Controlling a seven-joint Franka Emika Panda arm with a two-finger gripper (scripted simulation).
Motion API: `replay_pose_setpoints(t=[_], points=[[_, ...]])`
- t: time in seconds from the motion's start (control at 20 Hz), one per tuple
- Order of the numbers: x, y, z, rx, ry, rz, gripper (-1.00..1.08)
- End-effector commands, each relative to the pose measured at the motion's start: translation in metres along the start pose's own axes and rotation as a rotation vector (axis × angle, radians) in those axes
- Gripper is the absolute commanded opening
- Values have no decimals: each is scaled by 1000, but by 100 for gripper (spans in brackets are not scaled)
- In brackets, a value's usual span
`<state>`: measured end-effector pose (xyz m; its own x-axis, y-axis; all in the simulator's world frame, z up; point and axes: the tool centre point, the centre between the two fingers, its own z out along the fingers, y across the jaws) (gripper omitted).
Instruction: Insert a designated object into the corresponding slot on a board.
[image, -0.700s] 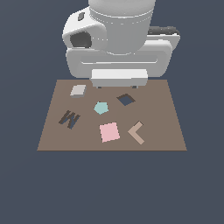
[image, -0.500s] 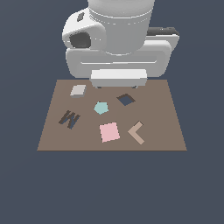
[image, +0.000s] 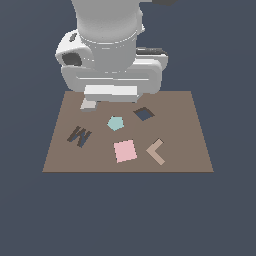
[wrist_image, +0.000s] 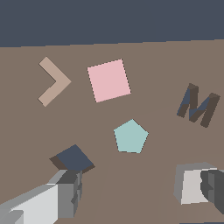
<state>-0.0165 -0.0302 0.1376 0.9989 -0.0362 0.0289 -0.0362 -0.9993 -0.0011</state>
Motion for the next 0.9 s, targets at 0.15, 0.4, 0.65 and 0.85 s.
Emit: replay_pose_setpoints(t=[0.15, 0.4, 0.65, 0.85], points=[[-27, 49, 38, -3, -13, 56, 100], [-49, 85, 67, -4, -23, 96, 100], [-60, 103, 83, -4, -28, 117, 100], [-61, 106, 84, -4, -30, 120, 100]])
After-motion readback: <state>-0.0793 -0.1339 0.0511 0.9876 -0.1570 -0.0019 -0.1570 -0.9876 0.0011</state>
